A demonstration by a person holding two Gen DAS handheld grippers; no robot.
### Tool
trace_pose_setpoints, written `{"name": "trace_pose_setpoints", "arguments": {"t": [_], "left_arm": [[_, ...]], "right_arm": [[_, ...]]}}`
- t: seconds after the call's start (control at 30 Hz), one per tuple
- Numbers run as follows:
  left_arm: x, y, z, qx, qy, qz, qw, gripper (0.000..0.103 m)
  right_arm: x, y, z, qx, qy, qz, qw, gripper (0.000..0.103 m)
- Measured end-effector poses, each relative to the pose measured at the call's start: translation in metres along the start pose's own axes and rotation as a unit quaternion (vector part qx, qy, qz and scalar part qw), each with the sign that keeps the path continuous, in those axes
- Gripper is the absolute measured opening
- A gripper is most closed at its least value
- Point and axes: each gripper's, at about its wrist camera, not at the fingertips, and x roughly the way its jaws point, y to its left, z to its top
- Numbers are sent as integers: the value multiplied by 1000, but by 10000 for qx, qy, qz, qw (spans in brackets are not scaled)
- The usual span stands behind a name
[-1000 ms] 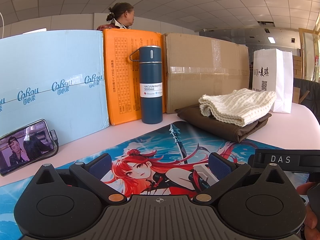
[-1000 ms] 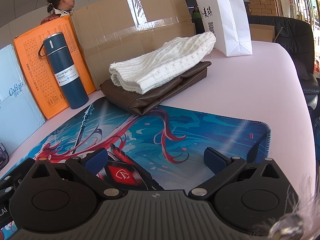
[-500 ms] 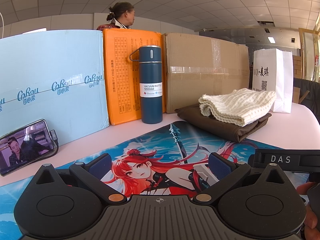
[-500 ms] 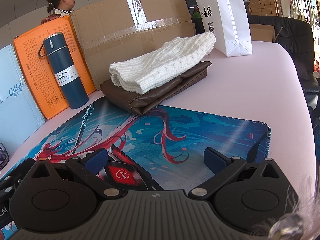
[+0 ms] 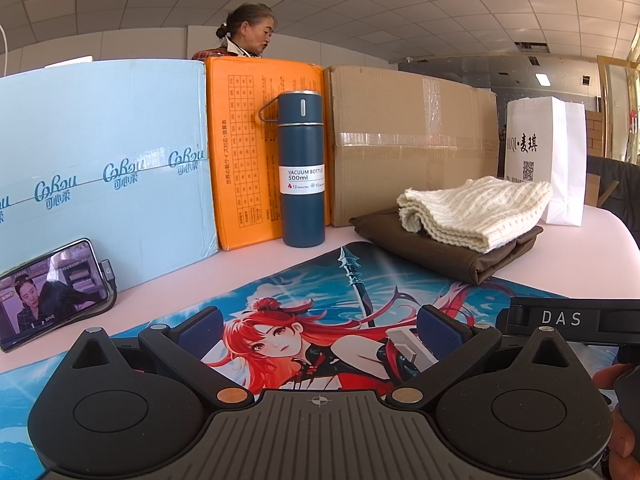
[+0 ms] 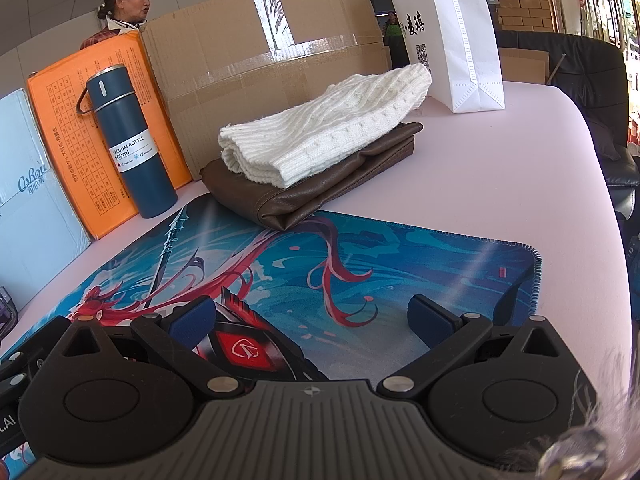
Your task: Fold clothes
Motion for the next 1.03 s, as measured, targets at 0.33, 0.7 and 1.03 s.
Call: {"name": "trace_pose_setpoints", "arguments": {"t": [0.33, 0.7, 1.03], "left_arm": [[1, 0, 0, -10, 7, -9, 10000, 103], [1, 1, 0, -14, 8, -45, 10000, 103], [-1, 1, 0, -8, -13, -113, 9999, 103]], "right_arm": [[0, 0, 0, -10, 3, -7, 10000, 103], [1, 1, 0, -33, 12, -20, 10000, 103], [1, 1, 0, -36, 13, -24, 10000, 103]]}}
